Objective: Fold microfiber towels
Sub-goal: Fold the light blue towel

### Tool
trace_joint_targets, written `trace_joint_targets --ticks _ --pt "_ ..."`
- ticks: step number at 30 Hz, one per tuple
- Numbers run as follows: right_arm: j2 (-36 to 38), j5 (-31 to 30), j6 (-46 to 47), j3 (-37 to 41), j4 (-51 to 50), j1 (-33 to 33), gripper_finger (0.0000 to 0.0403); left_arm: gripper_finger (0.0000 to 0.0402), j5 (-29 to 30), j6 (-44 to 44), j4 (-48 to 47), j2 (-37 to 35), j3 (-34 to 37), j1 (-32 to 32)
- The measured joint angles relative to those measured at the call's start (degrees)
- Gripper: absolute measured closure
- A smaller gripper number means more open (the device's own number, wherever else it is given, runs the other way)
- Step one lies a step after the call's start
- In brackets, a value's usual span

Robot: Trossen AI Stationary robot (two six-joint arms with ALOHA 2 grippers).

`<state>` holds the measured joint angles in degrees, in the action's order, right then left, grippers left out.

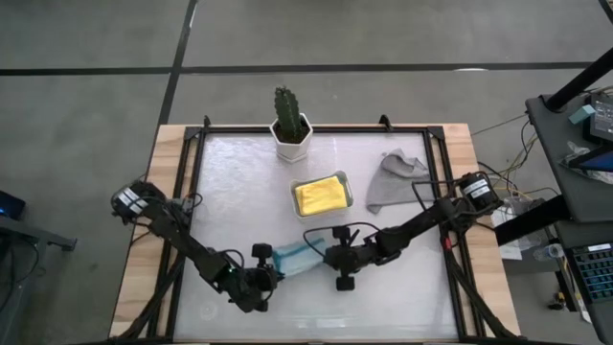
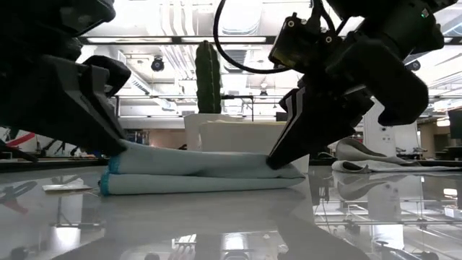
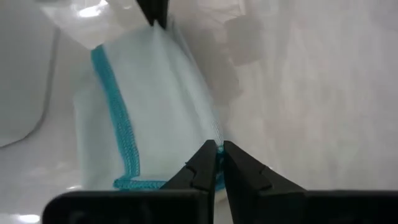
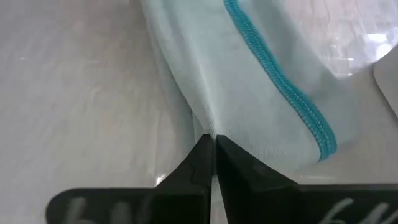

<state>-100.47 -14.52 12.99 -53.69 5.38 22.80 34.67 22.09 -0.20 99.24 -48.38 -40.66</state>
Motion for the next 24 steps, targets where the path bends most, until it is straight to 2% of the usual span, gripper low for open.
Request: trace_joint_targets --ticks 4,10,14,19,24 --pt "0.00 0.27 1.27 -0.13 0.53 0.58 0.0394 0.0393 -5.78 0.80 0.00 -0.11 0.07 0.12" --pt "-0.07 4.17 2.45 -0.11 1.63 0.73 0.0386 0.0390 -7.50 3.98 -0.07 1.57 0.38 0.16" --pt "-0.13 5.26 3.58 -0.02 0.65 0.90 0.0355 0.0368 -9.45 4.17 -0.32 1.51 0.51 0.11" --pt "0.84 5.99 3.69 -0.02 0.00 0.97 0.0303 0.0321 -11.43 4.26 -2.28 -0.36 0.66 0.07" --pt "4.14 5.87 2.42 -0.02 -5.54 0.82 0.0265 0.0285 -12.88 4.54 -4.52 -4.20 0.74 -0.07"
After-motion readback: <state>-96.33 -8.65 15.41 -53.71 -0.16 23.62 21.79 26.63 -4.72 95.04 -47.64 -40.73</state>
